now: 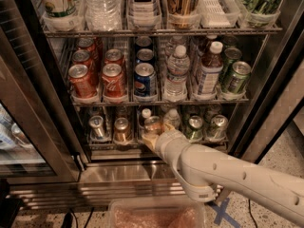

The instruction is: Pick orange can from bottom shelf of fridge

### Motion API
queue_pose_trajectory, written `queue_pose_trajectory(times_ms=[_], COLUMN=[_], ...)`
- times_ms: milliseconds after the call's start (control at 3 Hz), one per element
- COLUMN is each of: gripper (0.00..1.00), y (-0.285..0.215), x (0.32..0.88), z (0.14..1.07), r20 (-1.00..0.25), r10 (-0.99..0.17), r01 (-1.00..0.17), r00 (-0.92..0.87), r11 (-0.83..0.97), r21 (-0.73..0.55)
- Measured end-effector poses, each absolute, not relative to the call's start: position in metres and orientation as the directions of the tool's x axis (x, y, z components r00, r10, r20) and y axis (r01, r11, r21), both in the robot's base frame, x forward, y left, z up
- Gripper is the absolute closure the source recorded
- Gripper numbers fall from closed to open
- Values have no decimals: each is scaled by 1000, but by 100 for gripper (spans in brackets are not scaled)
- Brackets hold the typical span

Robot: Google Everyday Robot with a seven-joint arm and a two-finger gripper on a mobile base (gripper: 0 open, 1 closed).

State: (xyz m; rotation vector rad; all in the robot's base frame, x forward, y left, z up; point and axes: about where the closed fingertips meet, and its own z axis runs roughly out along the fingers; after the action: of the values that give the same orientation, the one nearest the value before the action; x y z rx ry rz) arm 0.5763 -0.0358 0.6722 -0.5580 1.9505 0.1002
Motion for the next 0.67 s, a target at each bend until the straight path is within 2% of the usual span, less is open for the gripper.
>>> queue_pose_trajectory(times_ms=[333, 667], gripper=[100, 100], y=[-30, -29], x=[570, 570], z=[665, 667], r20=[-883, -884], r10=[-307, -311], r01=[-440, -438], r00=[-355, -349], r11=[888, 888], r21=[-132, -139])
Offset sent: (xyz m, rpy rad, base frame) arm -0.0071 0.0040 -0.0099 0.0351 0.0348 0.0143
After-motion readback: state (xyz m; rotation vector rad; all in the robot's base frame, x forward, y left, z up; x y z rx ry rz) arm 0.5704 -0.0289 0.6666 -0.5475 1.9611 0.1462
